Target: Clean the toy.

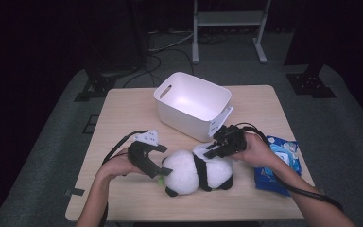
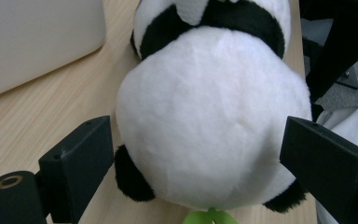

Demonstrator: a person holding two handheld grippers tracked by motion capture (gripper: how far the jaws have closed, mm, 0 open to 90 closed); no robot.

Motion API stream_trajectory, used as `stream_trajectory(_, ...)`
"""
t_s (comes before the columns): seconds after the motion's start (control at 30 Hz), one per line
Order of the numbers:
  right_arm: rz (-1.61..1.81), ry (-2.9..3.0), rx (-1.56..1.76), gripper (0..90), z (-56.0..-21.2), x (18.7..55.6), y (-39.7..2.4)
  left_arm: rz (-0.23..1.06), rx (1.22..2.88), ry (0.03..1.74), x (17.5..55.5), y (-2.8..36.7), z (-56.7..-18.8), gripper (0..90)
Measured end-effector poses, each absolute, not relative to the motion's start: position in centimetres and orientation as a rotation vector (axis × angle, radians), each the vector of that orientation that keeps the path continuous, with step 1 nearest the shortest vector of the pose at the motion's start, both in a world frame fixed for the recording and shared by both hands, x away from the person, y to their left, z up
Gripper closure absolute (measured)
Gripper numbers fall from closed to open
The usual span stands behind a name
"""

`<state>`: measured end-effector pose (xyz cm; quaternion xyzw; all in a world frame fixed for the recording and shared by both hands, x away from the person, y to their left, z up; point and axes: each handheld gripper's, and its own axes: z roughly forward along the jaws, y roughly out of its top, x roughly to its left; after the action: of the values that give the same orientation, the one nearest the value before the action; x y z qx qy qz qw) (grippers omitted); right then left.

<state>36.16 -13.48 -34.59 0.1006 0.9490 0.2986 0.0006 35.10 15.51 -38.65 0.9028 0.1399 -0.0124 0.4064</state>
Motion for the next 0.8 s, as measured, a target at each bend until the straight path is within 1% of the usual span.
stream_trajectory(0.3, 0.965, 2.999, 0.277, 79.4, -35.0, 34.8, -13.7, -0.065, 2.293, 0.375, 35.1, 15.0, -39.0, 8.5)
stream_trajectory(0.63, 1.001, 3.027, 0.251, 80.1, -35.6, 34.0, -13.6, -0.197, 2.299, 0.387, 35.6, 14.6, -40.6, 8.6)
stream_trajectory(0.7, 1.007, 3.039, 0.252, 80.3, -35.7, 34.1, -13.6, -0.217, 2.304, 0.376, 35.6, 14.5, -40.8, 9.1)
stream_trajectory(0.77, 1.007, 3.040, 0.246, 80.3, -35.8, 34.1, -13.5, -0.233, 2.298, 0.361, 35.7, 14.5, -40.9, 12.8)
stream_trajectory(0.8, 1.007, 3.042, 0.247, 80.3, -35.9, 34.1, -13.5, -0.236, 2.295, 0.362, 35.7, 14.5, -40.9, 12.8)
